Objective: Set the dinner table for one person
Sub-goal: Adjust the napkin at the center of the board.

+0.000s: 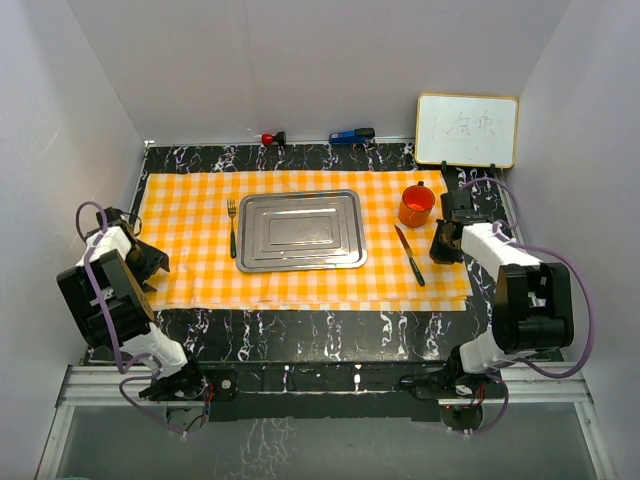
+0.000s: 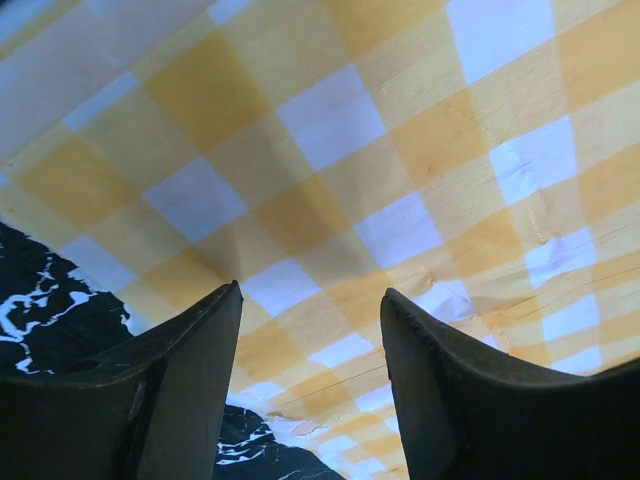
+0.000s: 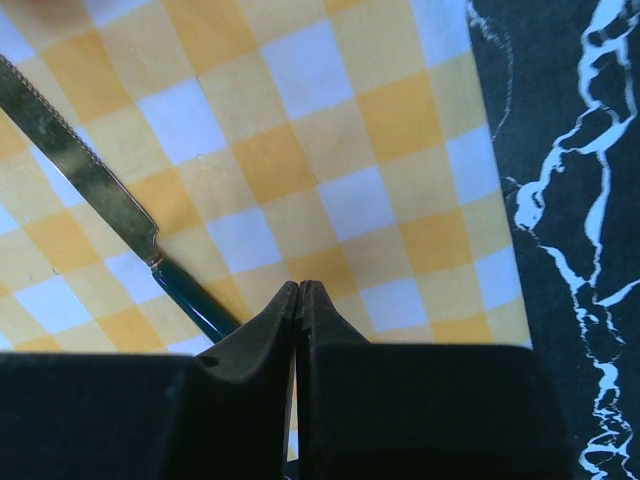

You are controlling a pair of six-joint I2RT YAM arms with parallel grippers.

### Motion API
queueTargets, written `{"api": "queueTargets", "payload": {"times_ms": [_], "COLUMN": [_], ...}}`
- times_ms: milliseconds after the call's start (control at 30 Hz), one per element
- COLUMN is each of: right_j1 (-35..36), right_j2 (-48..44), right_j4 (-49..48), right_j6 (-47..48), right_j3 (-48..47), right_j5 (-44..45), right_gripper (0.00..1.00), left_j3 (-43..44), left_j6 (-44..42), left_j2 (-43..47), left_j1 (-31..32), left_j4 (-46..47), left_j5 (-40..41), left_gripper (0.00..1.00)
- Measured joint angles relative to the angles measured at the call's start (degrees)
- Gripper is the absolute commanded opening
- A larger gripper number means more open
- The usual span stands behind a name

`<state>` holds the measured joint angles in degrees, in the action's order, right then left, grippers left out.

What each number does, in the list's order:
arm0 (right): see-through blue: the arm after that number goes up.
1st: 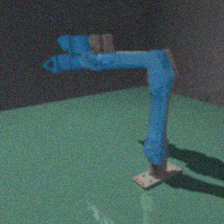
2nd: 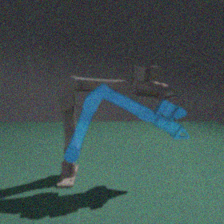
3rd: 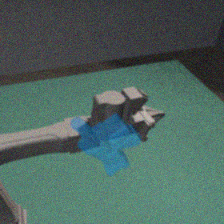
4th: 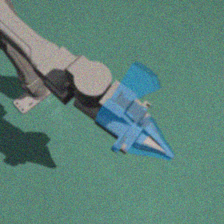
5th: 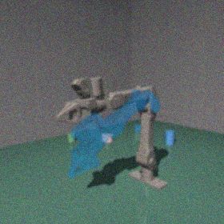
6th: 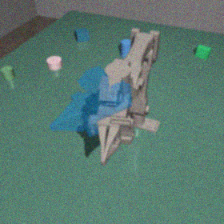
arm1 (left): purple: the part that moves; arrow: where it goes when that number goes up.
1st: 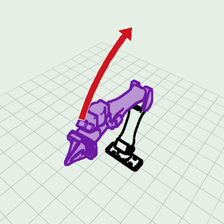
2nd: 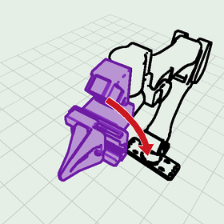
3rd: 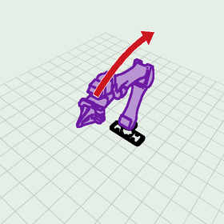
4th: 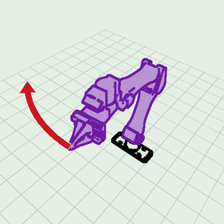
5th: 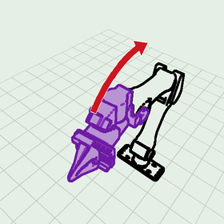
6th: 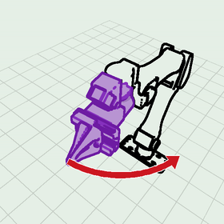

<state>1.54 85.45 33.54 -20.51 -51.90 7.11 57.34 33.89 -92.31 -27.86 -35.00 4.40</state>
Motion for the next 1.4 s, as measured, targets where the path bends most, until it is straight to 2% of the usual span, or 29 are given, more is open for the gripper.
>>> {"api": "queueTargets", "payload": {"times_ms": [267, 567, 800, 1100, 1400], "right_j1": [0.00, 0.00, -0.37, -3.45, -4.35], "right_j2": [3.91, 6.91, 8.33, 9.73, 10.16], "right_j4": [-3.26, -0.83, 0.57, 1.81, 1.90], "right_j6": [-1.70, -2.12, -2.05, -2.12, -2.08], "right_j3": [2.89, 0.52, -0.72, -1.60, -1.70], "right_j5": [-4.68, -4.24, -4.20, -9.03, -10.69], "right_gripper": [0.00, 0.00, 0.00, 0.00, 0.00], "left_j3": [-2.10, -2.12, -1.99, 1.01, 2.56], "left_j6": [-0.26, 0.70, 3.17, 5.01, 4.83], "left_j2": [-2.67, -2.54, -3.54, -7.08, -7.74], "left_j1": [-3.50, -3.72, -8.39, -11.80, -11.89], "left_j4": [2.12, 1.81, 1.49, -1.81, -3.93], "left_j5": [-9.40, -6.54, -10.75, -14.67, -11.56], "left_gripper": [0.54, 0.55, 0.54, 0.53, 0.48]}}
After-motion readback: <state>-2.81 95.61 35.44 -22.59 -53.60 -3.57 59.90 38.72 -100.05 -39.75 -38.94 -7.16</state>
